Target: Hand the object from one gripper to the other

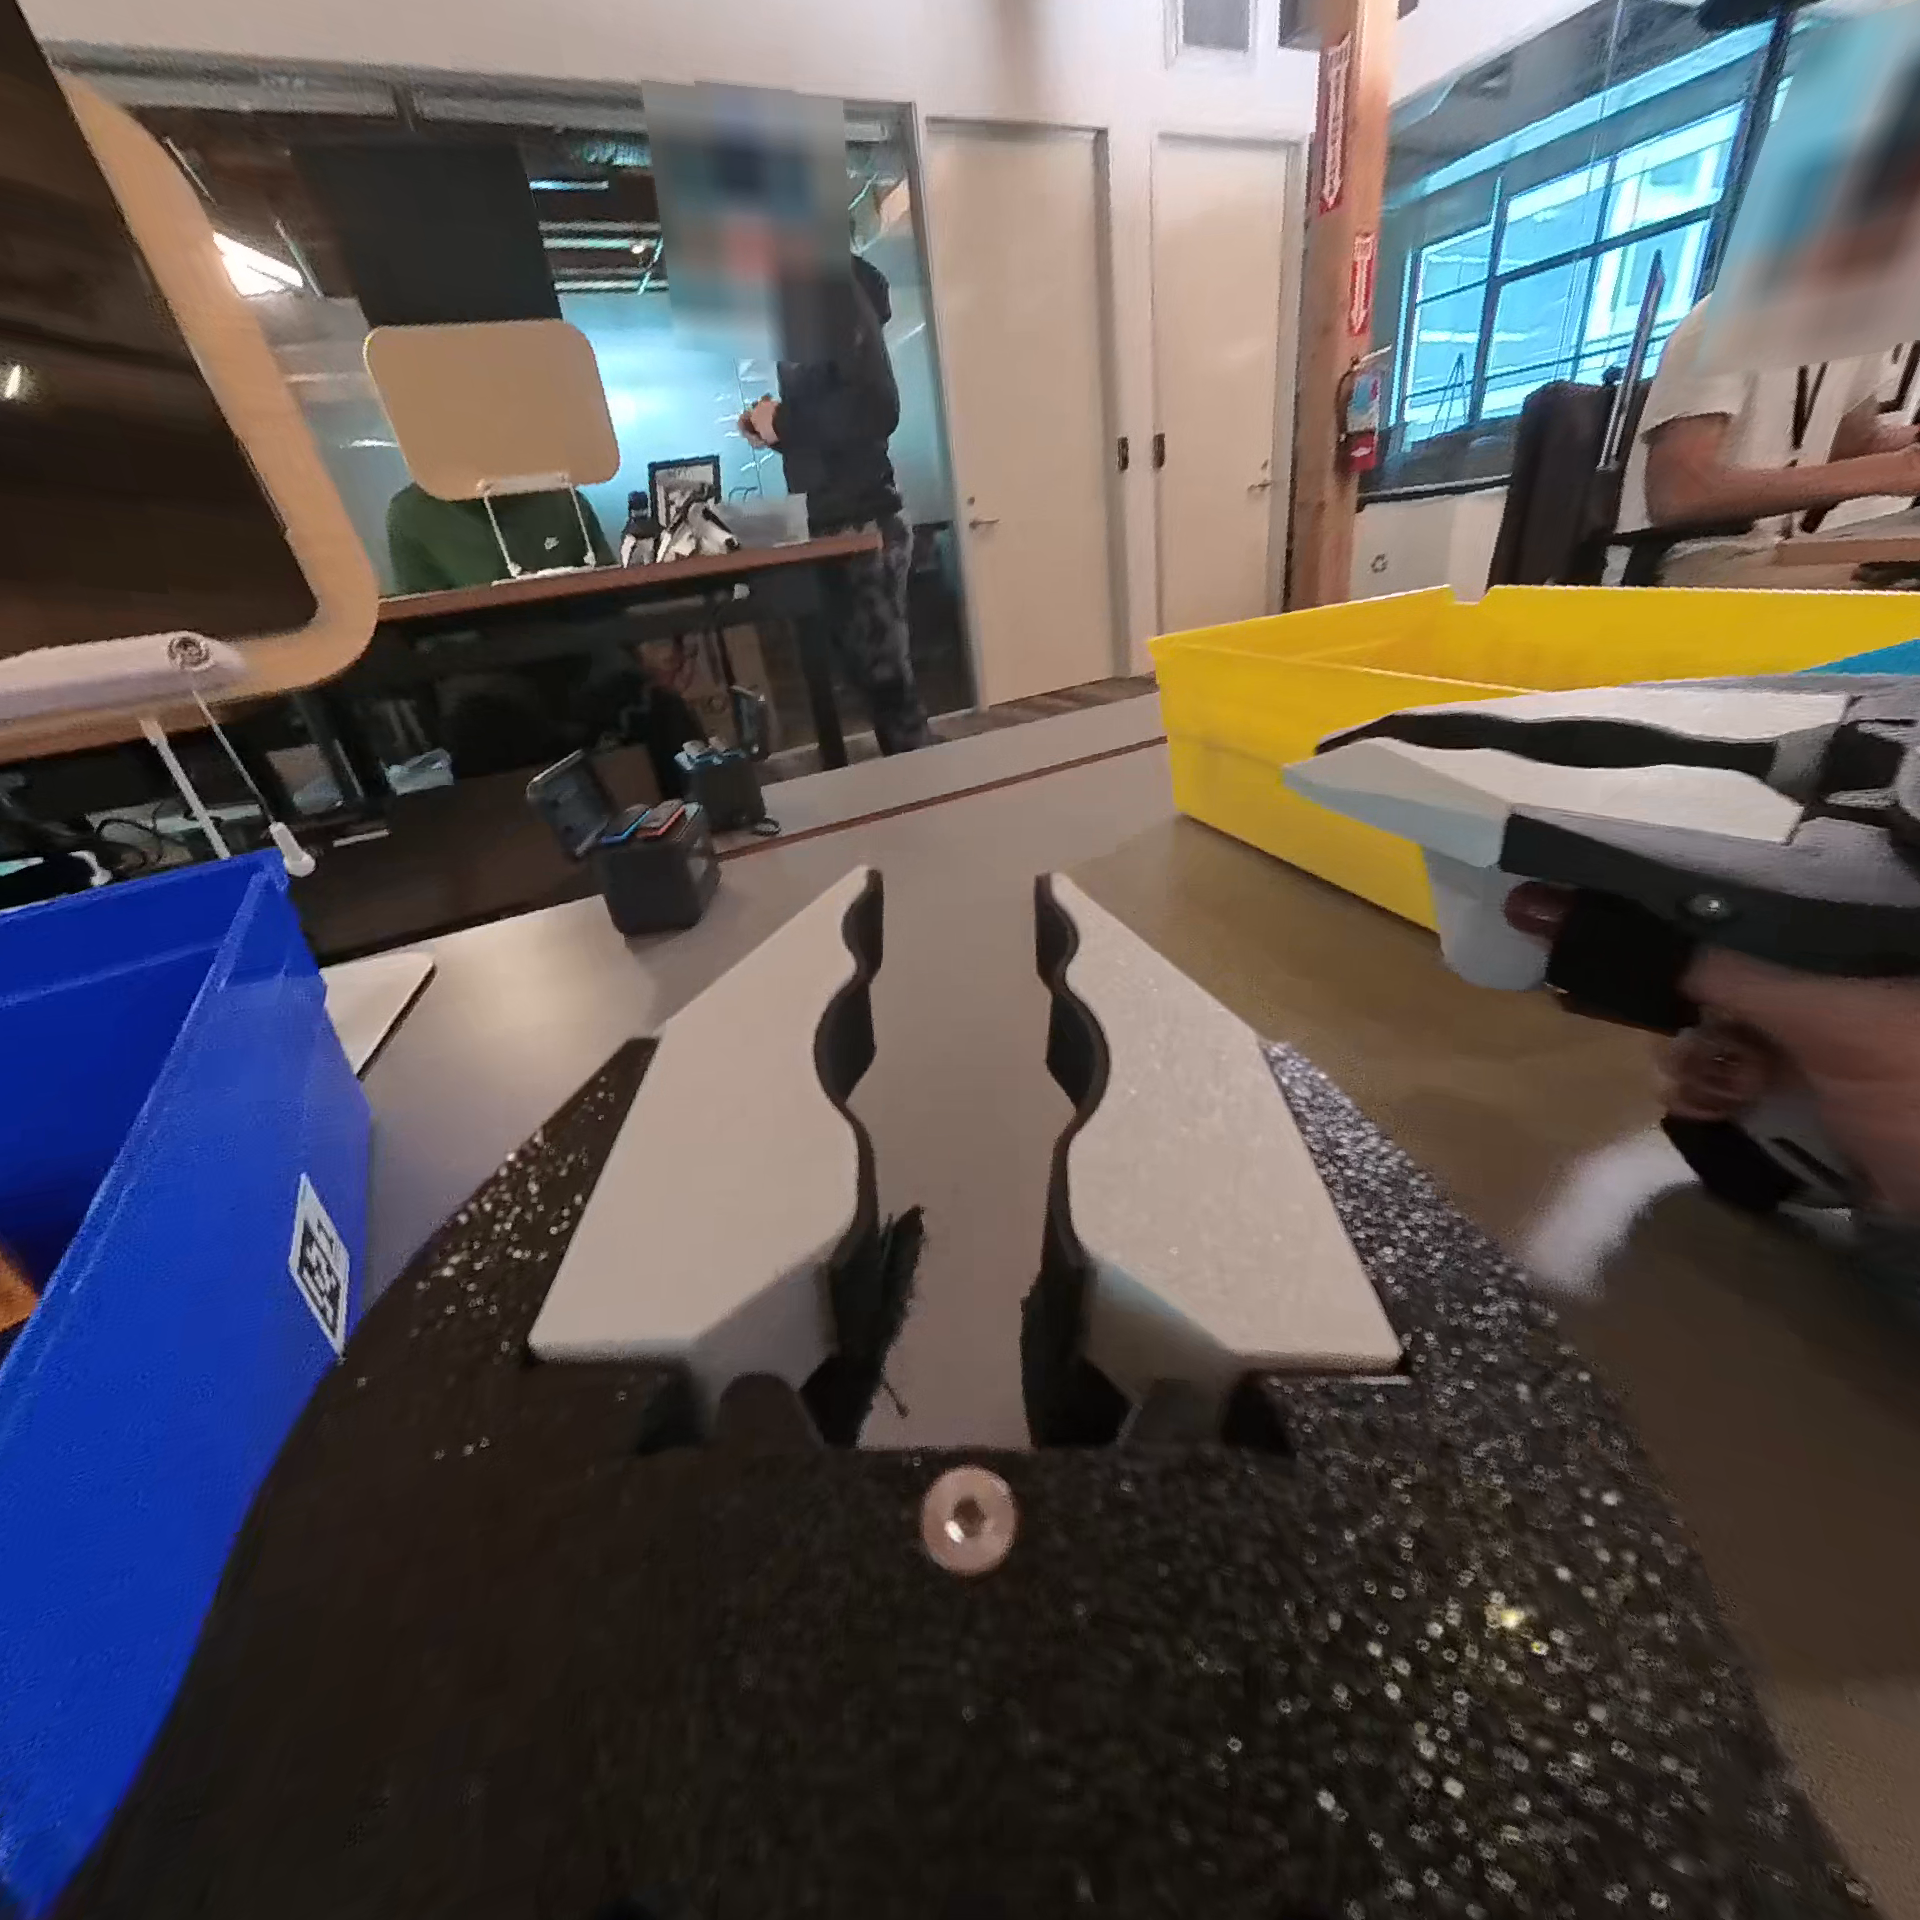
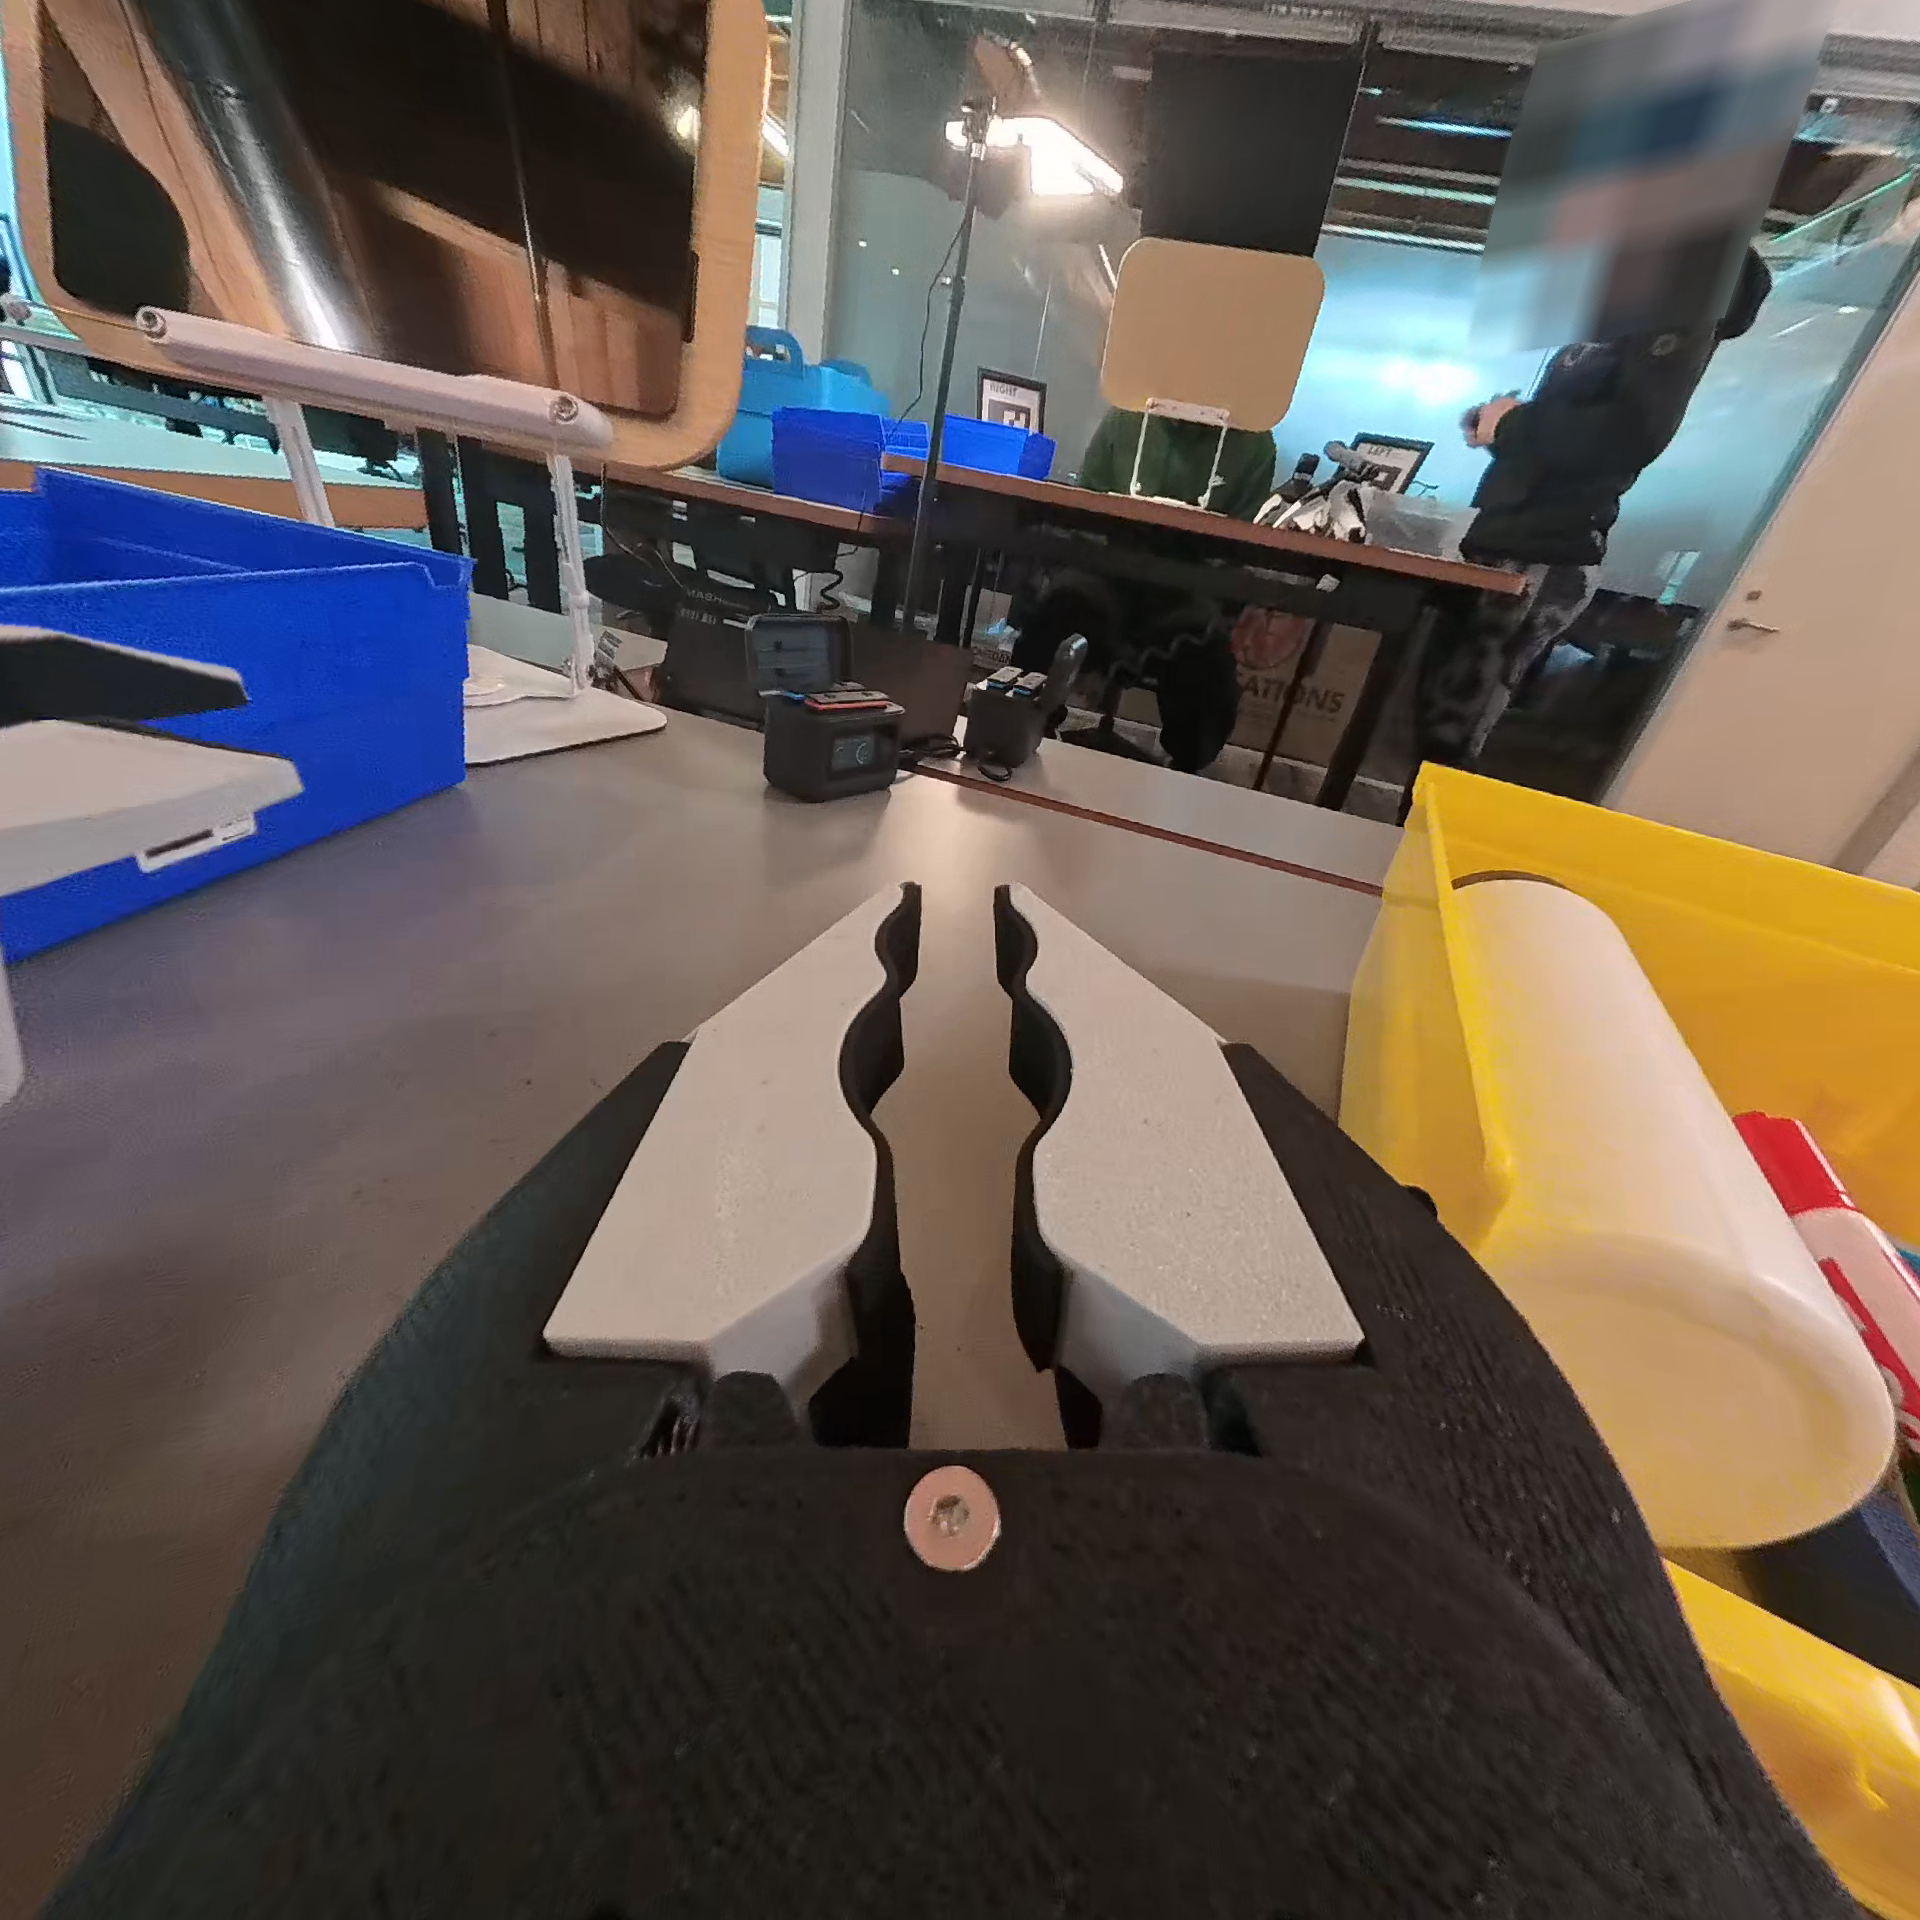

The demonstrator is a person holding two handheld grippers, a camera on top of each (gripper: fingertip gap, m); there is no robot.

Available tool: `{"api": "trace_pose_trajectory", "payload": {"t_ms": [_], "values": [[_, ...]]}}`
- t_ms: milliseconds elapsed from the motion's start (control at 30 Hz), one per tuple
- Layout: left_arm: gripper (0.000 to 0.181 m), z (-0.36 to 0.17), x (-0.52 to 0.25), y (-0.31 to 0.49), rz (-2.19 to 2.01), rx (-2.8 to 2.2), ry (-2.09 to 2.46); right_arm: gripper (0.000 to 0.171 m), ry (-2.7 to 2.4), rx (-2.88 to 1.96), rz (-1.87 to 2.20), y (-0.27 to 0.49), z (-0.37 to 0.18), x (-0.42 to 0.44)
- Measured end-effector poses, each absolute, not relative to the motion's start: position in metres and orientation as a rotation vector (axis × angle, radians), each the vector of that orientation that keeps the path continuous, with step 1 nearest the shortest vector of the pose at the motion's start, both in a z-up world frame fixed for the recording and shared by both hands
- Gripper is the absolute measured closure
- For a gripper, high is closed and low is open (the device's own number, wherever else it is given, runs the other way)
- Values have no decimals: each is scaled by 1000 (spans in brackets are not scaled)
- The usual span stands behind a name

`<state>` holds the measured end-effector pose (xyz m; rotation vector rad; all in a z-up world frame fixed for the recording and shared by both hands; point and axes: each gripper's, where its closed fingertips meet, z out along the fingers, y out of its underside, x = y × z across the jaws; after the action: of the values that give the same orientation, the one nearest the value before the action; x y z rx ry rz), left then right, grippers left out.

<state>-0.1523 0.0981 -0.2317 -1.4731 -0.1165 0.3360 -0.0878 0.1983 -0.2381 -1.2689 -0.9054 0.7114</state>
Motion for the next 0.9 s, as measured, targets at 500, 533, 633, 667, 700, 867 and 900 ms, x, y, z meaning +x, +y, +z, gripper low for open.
{"api": "trace_pose_trajectory", "payload": {"t_ms": [500, 533, 633, 667, 700, 867, 900], "values": [[139, -133, -252, 16, 508, -1571, -273, 159, -937, -1238, 683, 193, -238, -91], [136, -140, -271, 13, 479, -1678, -275, 159, -935, -1237, 686, 193, -238, -90], [127, -187, -301, 18, 183, -2044, -210, 159, -934, -1240, 691, 194, -238, -90], [124, -205, -306, 20, 97, -2155, -159, 159, -935, -1240, 690, 194, -238, -90], [121, -223, -311, 21, 36, -2247, -97, 159, -936, -1238, 689, 194, -238, -91], [113, -294, -329, 14, -44, -2577, 181, 159, -948, -1228, 680, 192, -238, -92], [114, -299, -334, 14, -22, -2601, 215, 159, -951, -1227, 677, 192, -239, -92]]}}
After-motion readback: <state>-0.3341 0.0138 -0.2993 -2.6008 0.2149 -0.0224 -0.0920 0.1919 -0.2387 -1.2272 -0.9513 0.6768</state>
